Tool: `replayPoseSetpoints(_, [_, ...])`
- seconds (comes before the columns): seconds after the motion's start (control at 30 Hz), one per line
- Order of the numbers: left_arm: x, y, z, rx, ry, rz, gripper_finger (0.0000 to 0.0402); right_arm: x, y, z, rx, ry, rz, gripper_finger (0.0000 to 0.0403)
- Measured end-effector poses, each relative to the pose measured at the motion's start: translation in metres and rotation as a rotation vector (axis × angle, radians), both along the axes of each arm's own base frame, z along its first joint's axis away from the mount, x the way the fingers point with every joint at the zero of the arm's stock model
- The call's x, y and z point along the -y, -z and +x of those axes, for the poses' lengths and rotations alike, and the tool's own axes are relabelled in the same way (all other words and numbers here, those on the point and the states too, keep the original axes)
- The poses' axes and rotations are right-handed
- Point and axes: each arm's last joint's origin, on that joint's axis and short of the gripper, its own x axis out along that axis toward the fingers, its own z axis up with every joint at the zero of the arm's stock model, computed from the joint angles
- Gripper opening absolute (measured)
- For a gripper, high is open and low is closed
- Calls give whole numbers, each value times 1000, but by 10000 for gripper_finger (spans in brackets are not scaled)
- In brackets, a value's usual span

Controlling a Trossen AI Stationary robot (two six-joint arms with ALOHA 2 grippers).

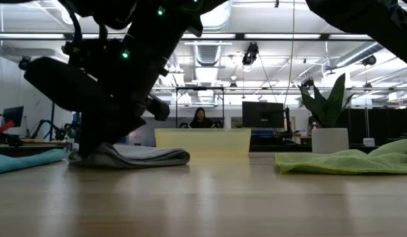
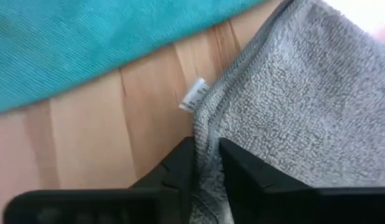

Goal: Fold microfiber towels
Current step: Fold the gray microfiber cloth

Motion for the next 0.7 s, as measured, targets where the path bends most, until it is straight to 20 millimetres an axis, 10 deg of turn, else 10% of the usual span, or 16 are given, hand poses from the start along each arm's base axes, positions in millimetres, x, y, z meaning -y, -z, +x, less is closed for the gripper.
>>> replayPoseSetpoints(0.7, [0,1,1,-3,0,2,140,-2,-9,1,8,-42,65,33])
